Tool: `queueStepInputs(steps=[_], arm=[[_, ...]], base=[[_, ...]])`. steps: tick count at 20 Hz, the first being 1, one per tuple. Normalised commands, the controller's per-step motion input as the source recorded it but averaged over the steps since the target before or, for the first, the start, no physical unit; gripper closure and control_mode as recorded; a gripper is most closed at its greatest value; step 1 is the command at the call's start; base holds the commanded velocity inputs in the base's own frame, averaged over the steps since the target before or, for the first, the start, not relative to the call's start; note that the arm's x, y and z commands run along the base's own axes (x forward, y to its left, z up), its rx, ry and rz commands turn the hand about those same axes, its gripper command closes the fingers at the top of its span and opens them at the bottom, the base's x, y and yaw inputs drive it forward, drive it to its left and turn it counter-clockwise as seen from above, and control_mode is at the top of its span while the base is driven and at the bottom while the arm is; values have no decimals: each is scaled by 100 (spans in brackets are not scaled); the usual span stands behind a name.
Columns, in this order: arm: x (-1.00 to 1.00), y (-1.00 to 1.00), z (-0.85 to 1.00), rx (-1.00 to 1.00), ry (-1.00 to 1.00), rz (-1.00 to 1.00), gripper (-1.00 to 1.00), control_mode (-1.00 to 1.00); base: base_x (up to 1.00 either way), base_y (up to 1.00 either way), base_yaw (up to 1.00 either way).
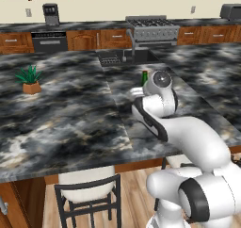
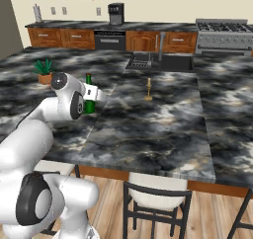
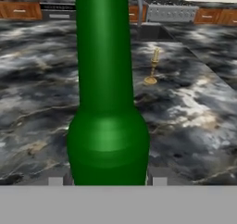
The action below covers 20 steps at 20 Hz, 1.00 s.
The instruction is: Open the cabinet directly in front. Then move the beer and the mug to the dining counter with the candle on it.
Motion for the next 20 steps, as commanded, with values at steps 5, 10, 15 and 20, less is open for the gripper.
queueStepInputs(steps=[5,10,15,20], arm=[[12,-1,-27,-1,-16,3,100,-100],[-5,0,-23,-1,-35,9,100,-100],[0,0,-4,0,-10,1,100,-100],[0,0,0,0,0,0,100,-100]], base=[[0,0,0],[0,0,0],[0,0,0],[0,0,0]])
